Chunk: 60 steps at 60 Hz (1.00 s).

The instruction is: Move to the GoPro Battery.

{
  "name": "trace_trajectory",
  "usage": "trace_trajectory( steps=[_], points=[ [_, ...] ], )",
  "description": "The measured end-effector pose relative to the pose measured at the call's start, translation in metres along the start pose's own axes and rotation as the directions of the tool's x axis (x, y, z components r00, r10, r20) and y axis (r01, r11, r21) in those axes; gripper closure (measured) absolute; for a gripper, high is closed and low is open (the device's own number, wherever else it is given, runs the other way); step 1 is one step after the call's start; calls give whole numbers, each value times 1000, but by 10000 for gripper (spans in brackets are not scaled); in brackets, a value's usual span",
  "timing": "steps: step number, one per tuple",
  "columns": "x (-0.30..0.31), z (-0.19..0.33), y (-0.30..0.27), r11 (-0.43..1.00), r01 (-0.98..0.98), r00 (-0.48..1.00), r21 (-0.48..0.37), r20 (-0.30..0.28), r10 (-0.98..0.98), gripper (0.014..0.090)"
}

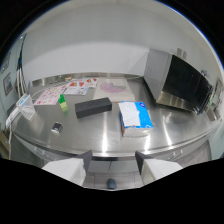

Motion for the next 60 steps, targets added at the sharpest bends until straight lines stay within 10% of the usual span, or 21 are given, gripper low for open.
trace_trajectory(
  steps=[60],
  points=[
    [-206,83,-3,999,32,987,13,159,-33,205]
  ],
)
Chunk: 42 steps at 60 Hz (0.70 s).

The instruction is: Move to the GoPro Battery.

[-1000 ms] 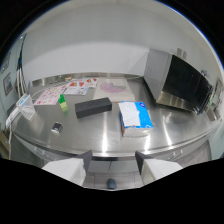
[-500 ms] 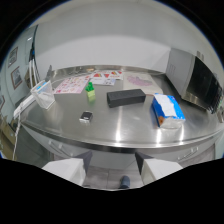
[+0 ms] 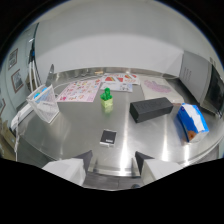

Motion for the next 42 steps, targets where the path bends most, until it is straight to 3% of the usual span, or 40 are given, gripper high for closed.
trace_trajectory(
  steps=[18,42],
  points=[
    [-9,41,-15,1000,-7,1000,-23,-18,7,208],
    [-9,49,-16,999,-2,1000,-42,-23,1,208]
  ],
)
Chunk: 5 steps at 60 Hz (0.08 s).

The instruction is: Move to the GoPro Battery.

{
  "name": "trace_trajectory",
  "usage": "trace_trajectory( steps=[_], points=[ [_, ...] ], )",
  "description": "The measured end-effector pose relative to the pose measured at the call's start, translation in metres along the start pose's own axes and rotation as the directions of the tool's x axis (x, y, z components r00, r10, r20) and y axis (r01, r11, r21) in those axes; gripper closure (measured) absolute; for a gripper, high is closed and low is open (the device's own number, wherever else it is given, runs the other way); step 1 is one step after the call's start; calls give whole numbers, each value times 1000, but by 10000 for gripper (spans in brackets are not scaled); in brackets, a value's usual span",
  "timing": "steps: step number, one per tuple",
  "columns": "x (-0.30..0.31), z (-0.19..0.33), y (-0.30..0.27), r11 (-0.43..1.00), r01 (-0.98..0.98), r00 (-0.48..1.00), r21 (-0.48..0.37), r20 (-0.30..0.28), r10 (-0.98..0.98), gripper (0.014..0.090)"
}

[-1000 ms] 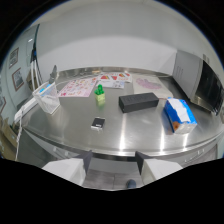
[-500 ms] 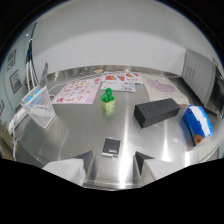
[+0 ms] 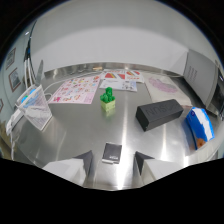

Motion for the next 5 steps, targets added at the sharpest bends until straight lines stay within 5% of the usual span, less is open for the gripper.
trace_trajectory(
  steps=[5],
  points=[
    [-1,-1,1,1000,-23,1000,-5,2,23,206]
  ],
)
